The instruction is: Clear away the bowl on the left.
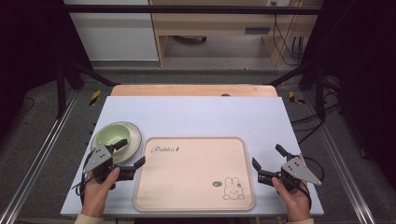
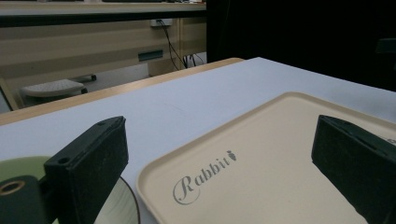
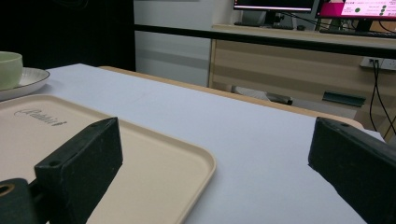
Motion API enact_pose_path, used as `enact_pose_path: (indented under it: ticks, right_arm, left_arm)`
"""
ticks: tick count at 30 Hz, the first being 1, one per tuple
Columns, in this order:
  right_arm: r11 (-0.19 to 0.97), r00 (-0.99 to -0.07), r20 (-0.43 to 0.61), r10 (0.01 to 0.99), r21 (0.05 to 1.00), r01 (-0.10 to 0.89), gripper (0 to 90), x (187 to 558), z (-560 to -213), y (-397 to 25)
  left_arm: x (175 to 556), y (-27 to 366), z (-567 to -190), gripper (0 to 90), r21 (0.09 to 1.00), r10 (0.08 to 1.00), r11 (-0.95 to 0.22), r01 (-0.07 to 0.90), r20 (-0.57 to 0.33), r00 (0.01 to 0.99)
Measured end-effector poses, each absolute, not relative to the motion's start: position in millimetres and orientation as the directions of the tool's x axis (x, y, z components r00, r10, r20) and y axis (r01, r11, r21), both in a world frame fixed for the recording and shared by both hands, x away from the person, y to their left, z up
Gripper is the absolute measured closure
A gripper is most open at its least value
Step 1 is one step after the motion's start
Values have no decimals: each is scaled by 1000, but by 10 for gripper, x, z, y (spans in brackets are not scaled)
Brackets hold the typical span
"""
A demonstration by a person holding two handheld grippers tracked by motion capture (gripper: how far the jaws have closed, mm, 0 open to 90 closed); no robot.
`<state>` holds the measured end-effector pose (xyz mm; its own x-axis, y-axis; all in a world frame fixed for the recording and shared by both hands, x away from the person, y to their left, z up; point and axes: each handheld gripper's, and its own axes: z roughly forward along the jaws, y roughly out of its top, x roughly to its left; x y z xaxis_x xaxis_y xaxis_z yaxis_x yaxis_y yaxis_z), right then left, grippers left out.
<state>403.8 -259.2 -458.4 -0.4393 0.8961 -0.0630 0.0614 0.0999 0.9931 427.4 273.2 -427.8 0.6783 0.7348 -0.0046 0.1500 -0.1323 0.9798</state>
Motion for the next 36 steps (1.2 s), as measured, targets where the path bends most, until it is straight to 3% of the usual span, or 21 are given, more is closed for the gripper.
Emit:
enact_pose_path:
  ticks: [20, 36]
  right_arm:
    - [105, -448, -69, 891, 993, 56, 30, 3998, -4560, -2576]
    - [131, -434, -84, 897, 988, 81, 34, 3994, -4582, -2568]
  left_arm:
    - [4491, 3006, -3823, 47, 966, 796, -176, 192, 25, 605]
    - [4909, 3191, -3887, 60, 931, 864, -200, 307, 20, 503]
